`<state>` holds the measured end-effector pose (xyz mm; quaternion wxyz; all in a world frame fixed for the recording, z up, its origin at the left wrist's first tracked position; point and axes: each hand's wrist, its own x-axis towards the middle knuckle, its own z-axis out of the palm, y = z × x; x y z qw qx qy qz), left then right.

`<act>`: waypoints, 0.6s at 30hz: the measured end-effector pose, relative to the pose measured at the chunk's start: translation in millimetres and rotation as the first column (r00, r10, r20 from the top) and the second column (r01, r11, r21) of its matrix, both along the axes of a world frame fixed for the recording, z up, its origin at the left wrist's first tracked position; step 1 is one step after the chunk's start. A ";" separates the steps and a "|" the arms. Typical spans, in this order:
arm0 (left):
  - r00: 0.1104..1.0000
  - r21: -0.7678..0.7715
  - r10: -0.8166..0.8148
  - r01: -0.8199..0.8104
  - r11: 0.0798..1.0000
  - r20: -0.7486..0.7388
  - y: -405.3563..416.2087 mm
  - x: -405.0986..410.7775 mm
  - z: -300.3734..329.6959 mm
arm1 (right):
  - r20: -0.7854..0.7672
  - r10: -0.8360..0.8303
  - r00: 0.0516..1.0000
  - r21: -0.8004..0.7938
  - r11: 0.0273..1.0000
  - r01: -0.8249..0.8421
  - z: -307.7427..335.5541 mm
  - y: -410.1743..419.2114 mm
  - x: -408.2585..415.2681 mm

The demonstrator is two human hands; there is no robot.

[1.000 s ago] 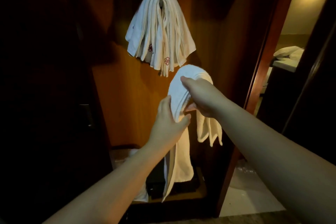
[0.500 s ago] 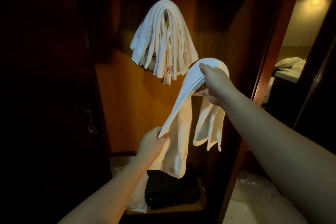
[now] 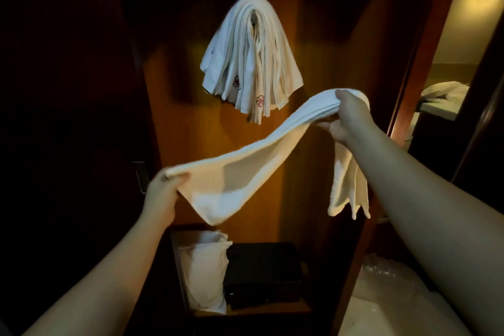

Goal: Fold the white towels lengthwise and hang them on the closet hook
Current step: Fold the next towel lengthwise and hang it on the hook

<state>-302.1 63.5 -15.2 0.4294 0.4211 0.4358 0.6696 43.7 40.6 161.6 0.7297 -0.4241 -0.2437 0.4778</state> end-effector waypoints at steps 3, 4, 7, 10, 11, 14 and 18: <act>0.988 0.303 -0.141 0.115 0.946 0.064 -5.0 -30.4 59.5 | -0.091 0.032 0.995 0.079 0.997 -0.025 6.1 3.9 3.6; 0.981 0.293 -0.195 0.193 0.936 -0.023 -9.2 -35.4 69.5 | -0.113 0.049 0.992 0.111 0.993 -0.036 6.6 5.1 3.4; 0.916 0.032 -0.200 0.225 0.974 -0.348 -23.1 -38.9 60.5 | -0.158 0.070 0.985 0.132 0.990 -0.049 -0.3 7.6 0.9; 0.950 0.045 -0.094 0.113 0.993 -0.297 -27.3 -51.2 50.3 | -0.094 0.064 0.994 0.062 0.996 -0.058 -16.6 12.0 3.0; 0.962 0.072 -0.092 0.114 0.991 -0.257 -29.5 -57.1 52.4 | -0.083 0.058 0.995 0.041 0.998 -0.054 -23.1 14.6 4.4; 0.977 0.115 -0.117 0.138 0.984 -0.177 -34.3 -66.9 55.5 | -0.074 0.055 0.996 -0.003 0.998 -0.055 -38.8 21.7 6.5; 0.982 0.090 -0.188 0.189 0.978 -0.023 -39.8 -71.7 47.3 | 0.008 0.057 0.998 -0.056 0.997 -0.057 -46.7 28.5 5.7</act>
